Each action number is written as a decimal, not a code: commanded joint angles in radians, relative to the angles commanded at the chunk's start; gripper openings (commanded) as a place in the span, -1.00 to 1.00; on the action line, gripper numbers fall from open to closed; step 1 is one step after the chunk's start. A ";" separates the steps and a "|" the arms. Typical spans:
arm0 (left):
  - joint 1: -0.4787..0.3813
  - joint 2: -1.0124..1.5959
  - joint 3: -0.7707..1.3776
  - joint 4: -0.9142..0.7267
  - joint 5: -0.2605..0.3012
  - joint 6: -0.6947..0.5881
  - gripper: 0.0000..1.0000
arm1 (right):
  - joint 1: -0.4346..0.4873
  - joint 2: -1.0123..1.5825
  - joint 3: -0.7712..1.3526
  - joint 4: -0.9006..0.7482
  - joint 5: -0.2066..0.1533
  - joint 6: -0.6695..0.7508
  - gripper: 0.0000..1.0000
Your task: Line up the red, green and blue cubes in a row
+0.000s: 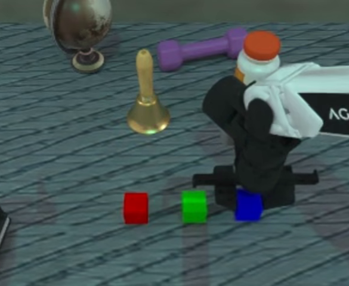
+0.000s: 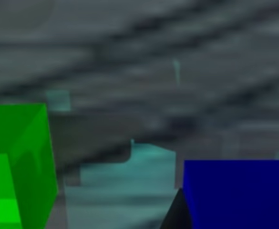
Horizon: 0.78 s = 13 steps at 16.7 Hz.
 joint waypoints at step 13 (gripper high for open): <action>0.000 0.000 0.000 0.000 0.000 0.000 1.00 | 0.000 0.000 0.000 0.000 0.000 0.000 1.00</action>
